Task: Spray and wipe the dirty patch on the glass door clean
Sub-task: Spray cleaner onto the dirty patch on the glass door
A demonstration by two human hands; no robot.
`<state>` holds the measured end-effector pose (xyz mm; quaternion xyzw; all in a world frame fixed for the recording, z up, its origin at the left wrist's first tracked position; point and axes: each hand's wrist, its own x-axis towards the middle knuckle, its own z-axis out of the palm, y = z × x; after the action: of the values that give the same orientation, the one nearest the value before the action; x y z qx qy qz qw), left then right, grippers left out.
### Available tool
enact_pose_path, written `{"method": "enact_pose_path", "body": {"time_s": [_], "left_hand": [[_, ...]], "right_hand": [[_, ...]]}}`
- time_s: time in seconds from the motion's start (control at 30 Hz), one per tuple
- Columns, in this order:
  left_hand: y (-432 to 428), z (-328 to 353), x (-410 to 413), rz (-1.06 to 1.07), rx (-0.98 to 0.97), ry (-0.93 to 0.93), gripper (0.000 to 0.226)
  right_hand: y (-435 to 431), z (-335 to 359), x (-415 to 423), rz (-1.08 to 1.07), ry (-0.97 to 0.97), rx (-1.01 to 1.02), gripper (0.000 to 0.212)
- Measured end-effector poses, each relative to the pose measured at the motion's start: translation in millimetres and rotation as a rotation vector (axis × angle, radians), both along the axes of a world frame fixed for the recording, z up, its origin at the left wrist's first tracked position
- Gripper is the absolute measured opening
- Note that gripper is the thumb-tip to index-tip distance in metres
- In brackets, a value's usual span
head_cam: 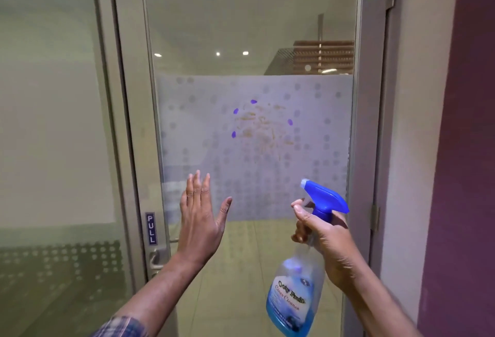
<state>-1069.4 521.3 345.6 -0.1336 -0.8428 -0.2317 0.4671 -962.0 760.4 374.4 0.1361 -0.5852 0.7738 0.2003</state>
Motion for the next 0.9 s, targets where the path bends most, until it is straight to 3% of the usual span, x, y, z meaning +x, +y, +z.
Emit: {"method": "enact_pose_path", "body": {"time_s": [0.17, 0.4, 0.9], "left_hand": [[16, 12, -79, 0.061, -0.028, 0.041, 0.078], [35, 35, -170, 0.164, -0.023, 0.085, 0.075], [20, 66, -288, 0.168, 0.008, 0.196, 0.066]], "right_hand": [[32, 9, -72, 0.024, -0.054, -0.091, 0.009], [75, 36, -157, -0.001, -0.019, -0.011, 0.014], [85, 87, -239, -0.153, 0.000, 0.008, 0.007]]}}
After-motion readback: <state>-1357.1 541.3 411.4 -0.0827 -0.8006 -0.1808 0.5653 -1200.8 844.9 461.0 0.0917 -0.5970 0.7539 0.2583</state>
